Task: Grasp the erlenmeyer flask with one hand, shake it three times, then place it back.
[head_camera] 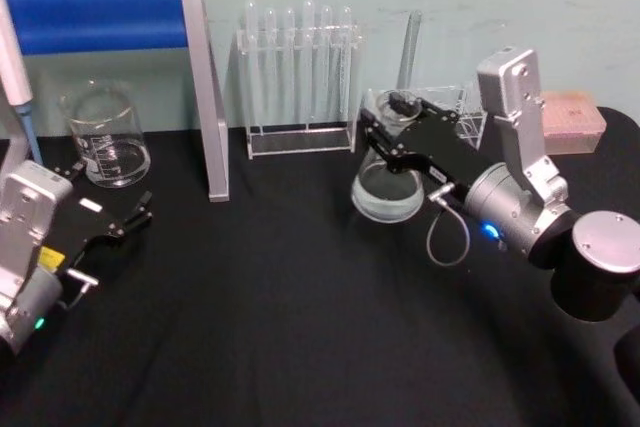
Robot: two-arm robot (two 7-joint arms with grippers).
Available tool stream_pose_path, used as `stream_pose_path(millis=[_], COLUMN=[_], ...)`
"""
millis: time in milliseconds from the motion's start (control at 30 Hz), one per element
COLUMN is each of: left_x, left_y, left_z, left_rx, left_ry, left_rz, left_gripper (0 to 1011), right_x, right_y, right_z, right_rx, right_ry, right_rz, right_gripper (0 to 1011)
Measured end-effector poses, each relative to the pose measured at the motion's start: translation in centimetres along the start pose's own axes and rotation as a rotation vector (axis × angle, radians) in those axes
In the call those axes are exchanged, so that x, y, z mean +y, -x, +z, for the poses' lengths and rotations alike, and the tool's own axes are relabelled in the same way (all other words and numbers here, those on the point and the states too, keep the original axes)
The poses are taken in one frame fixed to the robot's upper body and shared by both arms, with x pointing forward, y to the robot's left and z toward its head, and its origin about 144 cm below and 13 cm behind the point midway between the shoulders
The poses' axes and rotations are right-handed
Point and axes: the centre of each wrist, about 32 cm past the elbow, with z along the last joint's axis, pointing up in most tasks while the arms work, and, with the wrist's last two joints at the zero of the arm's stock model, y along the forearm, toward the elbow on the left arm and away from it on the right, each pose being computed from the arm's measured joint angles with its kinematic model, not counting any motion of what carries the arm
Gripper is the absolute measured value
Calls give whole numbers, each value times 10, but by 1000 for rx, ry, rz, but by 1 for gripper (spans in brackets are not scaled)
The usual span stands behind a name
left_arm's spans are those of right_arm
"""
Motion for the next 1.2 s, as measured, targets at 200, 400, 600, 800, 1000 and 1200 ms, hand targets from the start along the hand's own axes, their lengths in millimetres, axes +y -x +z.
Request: stream_pose_path(millis=[200,400,600,800,1000,1200], left_x=[0,0,0,0,0,0], left_y=[0,0,0,0,0,0], left_z=[0,0,0,0,0,0], left_rx=[0,0,0,0,0,0], left_ry=[0,0,0,0,0,0], left_rz=[0,0,0,0,0,0], left_gripper=[1001,1001,1001,1001,1001,1001], right_x=[-1,-1,-1,0,1,1], right_y=[-7,-11,-8,0,10,19], right_z=[0,-1,-1,-1,0,0], right_rx=[-3,-7,-1,5,18,30], right_ry=[2,6,8,8,3,-5], right_rz=[-43,-69,-53,-5,51,93], right_gripper=[450,449,449,449,449,449])
